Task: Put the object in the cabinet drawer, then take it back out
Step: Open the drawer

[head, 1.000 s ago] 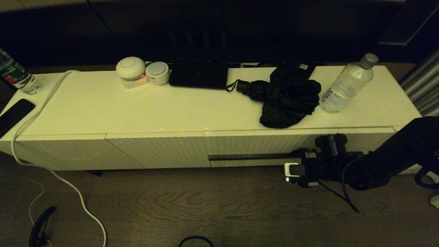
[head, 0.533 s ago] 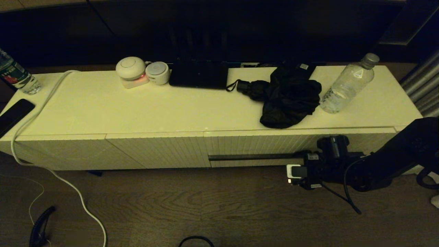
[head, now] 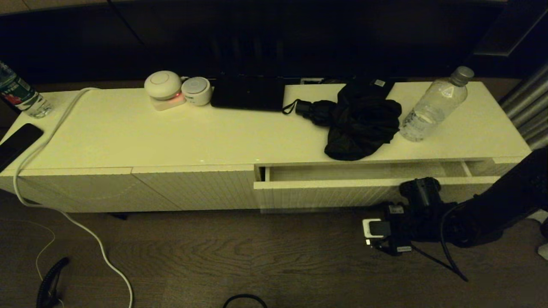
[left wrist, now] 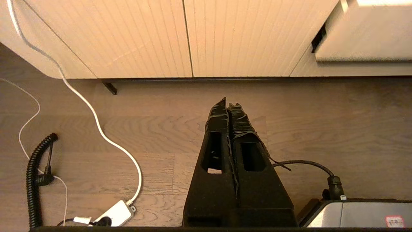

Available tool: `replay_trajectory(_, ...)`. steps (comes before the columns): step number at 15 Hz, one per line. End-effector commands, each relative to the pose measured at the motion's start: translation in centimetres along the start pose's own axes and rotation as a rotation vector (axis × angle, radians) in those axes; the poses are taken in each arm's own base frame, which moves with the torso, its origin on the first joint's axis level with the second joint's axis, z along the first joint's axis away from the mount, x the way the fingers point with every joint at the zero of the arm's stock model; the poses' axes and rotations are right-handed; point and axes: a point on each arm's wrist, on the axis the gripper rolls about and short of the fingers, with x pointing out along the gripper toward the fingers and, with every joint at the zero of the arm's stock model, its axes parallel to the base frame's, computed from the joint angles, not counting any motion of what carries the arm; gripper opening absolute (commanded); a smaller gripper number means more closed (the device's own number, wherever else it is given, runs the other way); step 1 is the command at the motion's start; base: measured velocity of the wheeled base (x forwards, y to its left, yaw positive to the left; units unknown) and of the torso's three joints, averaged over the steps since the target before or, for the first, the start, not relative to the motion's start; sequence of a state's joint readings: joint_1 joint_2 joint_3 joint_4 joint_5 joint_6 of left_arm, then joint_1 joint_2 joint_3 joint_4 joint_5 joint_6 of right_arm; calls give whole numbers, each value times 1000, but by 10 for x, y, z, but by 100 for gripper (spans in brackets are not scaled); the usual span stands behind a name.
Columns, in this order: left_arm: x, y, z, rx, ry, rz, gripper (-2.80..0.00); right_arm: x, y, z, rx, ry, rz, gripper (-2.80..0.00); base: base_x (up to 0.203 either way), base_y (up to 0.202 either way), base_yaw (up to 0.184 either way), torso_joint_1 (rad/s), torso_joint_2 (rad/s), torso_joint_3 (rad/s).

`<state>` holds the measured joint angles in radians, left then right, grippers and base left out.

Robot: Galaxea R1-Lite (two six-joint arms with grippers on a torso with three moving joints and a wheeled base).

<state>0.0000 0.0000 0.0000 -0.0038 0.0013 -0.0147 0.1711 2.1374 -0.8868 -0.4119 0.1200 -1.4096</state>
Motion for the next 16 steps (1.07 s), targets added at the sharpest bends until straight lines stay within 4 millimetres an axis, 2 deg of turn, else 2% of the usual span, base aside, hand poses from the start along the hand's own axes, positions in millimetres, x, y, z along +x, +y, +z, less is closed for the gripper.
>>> replay_trajectory(1,0,0,0,-1,0,0,-280,-7,7,0,-5,0,11,0,0,0,0,0,0,0)
replay_trajectory(6,0,0,0,-1,-1,0,-280,-27,33,3,-9,-7,76,0,0,0,0,0,0,0)
replay_trajectory(10,0,0,0,-1,-1,0,-280,-57,48,8,-20,-17,89,0,0,0,0,0,0,0)
replay_trajectory(12,0,0,0,-1,-1,0,-280,-74,49,12,-24,-26,62,0,0,0,0,0,0,0)
replay_trajectory(15,0,0,0,-1,-2,0,-280,-114,48,17,-31,-41,2,0,0,0,0,0,0,0)
replay_trajectory(16,0,0,0,-1,-2,0,-280,-130,50,19,-32,-45,-9,-280,0,0,0,0,0,0)
